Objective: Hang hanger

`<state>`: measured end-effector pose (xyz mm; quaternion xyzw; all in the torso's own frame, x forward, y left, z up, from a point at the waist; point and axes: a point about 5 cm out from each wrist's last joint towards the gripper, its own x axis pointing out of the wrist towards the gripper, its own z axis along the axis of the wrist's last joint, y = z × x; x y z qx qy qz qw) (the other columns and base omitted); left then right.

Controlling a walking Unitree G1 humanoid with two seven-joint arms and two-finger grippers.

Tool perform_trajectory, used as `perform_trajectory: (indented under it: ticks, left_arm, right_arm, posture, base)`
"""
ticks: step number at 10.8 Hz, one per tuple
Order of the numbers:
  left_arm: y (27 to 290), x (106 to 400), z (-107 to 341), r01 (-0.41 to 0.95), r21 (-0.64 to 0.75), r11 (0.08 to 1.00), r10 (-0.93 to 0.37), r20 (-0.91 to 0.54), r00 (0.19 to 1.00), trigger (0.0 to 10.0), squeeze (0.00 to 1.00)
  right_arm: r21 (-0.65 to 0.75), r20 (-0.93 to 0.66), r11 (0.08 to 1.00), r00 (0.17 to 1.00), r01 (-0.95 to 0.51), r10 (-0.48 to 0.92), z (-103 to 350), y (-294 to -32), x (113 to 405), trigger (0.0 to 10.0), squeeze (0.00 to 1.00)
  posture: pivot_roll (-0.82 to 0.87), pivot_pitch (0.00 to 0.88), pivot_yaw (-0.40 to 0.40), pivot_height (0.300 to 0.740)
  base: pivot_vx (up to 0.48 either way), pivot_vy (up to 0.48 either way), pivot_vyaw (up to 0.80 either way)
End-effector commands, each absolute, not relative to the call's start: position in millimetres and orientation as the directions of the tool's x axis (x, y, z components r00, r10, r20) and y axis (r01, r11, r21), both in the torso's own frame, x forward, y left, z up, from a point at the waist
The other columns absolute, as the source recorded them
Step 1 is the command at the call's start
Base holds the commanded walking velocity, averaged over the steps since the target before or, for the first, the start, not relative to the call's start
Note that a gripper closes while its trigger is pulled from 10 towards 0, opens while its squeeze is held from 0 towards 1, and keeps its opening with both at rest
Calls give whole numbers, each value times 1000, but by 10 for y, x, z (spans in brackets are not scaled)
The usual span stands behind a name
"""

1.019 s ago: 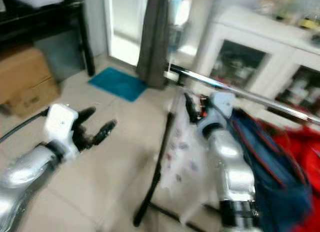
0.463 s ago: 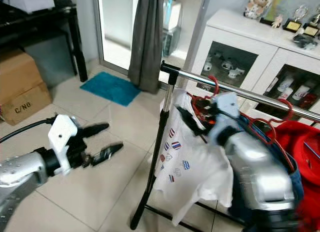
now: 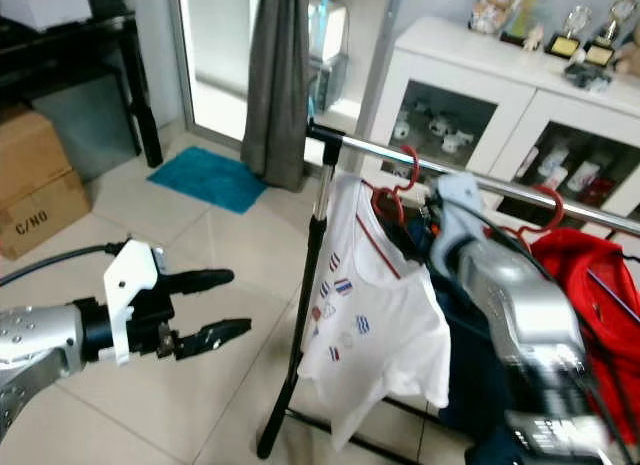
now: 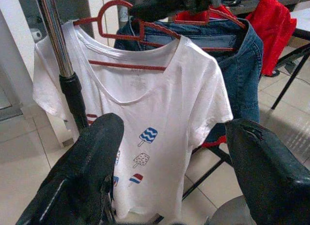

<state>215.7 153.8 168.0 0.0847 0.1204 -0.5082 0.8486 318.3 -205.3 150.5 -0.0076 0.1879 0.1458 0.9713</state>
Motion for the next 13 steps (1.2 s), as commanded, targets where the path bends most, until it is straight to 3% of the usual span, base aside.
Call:
perform_trajectory:
  ticks: [1,6,8,13]
  left_arm:
    - [1489,2144,1725,901,26,433,-862,-280,423,10000,0]
    - [1437,2203,1754,910,18,414,-875,-266,404,10000,0]
    - [1398,2151,1747,929,18,369,-893,-271,360,10000,0]
    - [1422,2154,1749,930,11,368,-889,-289,355,10000,0]
  right_arm:
    - [71,-364,963,892,-259,267,1514,-2122,3207,0,0]
    - [102,-394,959,874,-265,284,1398,-2077,3448,0,0]
    - [103,-398,958,872,-267,285,1380,-2089,3481,0,0]
    - [129,-400,953,865,-274,303,1339,-2077,3522,0,0]
  posture:
    - [-4,0,-115,740]
    - [-9,0,-120,740]
    - [-5,0,-127,740]
    - [8,0,-122,740]
  base:
    - [0,0,0]
    - [0,0,0]
    - [0,0,0]
    - [0,0,0]
